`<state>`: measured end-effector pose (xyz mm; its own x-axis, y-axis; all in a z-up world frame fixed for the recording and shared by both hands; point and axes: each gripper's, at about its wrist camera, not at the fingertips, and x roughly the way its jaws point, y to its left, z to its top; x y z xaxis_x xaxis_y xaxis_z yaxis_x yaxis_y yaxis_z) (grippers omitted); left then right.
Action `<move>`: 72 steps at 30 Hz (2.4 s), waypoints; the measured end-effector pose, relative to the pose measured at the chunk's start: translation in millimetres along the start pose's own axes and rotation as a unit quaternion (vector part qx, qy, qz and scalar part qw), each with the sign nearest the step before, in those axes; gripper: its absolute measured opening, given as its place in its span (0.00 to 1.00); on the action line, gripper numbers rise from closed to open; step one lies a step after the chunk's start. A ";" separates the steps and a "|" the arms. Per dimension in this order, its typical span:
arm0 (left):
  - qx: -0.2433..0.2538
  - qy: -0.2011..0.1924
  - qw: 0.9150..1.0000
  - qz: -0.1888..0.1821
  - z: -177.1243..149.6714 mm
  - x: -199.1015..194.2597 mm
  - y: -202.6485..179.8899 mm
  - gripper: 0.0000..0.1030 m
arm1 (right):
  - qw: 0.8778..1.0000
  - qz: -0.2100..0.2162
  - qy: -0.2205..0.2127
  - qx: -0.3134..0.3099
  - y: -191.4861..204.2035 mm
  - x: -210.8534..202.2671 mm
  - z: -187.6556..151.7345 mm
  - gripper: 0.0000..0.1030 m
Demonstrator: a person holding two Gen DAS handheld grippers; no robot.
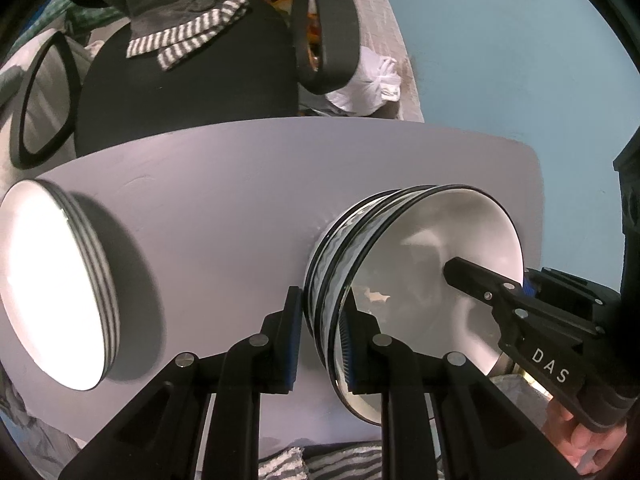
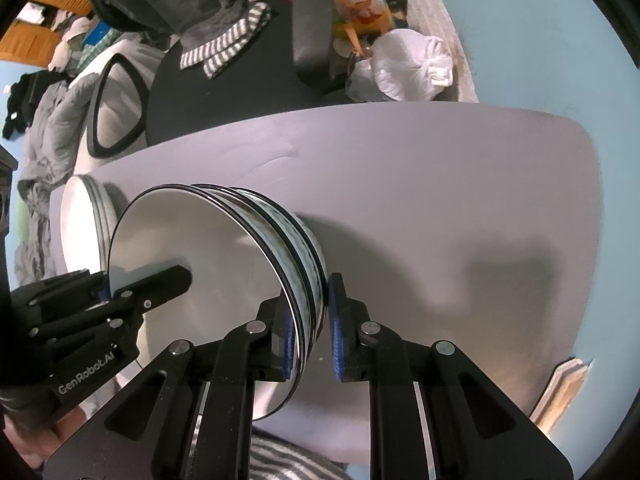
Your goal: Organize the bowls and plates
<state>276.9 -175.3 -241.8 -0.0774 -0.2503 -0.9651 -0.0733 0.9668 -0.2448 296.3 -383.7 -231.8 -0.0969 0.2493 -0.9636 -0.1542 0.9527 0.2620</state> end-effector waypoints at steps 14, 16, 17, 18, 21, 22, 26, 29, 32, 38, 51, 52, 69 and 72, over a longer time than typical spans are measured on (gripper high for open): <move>-0.024 -0.018 1.000 0.002 -11.4 -27.5 38.1 0.16 | 0.999 -0.007 0.002 -0.035 48.3 3.1 -3.3 0.14; -0.030 -0.022 0.999 0.001 -13.3 -32.6 47.9 0.16 | 0.999 -0.008 0.002 -0.041 58.6 3.4 -3.4 0.14; -0.033 -0.025 0.999 0.001 -14.7 -35.6 53.0 0.16 | 0.999 -0.009 0.001 -0.045 65.0 3.1 -3.0 0.14; -0.037 -0.027 0.999 0.001 -15.8 -38.8 57.7 0.16 | 0.999 -0.010 0.000 -0.050 71.6 2.7 -3.0 0.14; -0.048 -0.035 0.998 0.000 -21.2 -47.8 74.9 0.16 | 0.998 -0.013 -0.004 -0.064 91.7 1.3 -2.8 0.14; -0.052 -0.037 0.998 -0.001 -23.0 -50.6 80.6 0.16 | 0.998 -0.013 -0.005 -0.066 95.9 0.9 -2.6 0.14; -0.063 -0.049 0.997 -0.002 -30.8 -64.0 105.1 0.16 | 0.997 -0.016 -0.010 -0.081 123.1 1.8 -1.5 0.14; -0.069 -0.056 0.996 -0.003 -36.4 -72.8 124.1 0.16 | 0.996 -0.018 -0.014 -0.089 144.0 1.8 -1.6 0.14; -0.076 -0.055 0.995 -0.016 -42.6 -78.8 139.0 0.16 | 0.995 -0.026 -0.018 -0.097 163.5 2.1 -2.8 0.14; -0.087 -0.057 0.995 -0.002 -41.2 -82.1 149.9 0.16 | 0.994 -0.042 -0.023 -0.099 186.8 4.9 -0.1 0.14; -0.090 -0.059 0.994 0.010 -47.2 -93.1 191.3 0.16 | 0.995 -0.026 -0.010 -0.092 222.3 19.2 -2.1 0.14; -0.092 -0.059 0.994 0.010 -47.8 -93.1 194.9 0.16 | 0.995 -0.026 -0.010 -0.095 226.2 20.3 -1.2 0.14; -0.115 -0.055 0.992 0.009 -59.1 -86.3 254.9 0.16 | 0.992 -0.037 0.003 -0.117 281.0 54.3 9.3 0.14; -0.113 -0.054 0.992 0.000 -59.5 -83.7 256.5 0.16 | 0.993 -0.040 0.004 -0.113 280.0 57.1 9.3 0.14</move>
<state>205.4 90.6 -218.3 0.0292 -0.2322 -0.9722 -0.2944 0.9275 -0.2303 256.7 -101.0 -213.9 -0.0825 0.1717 -0.9817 -0.3791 0.9056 0.1902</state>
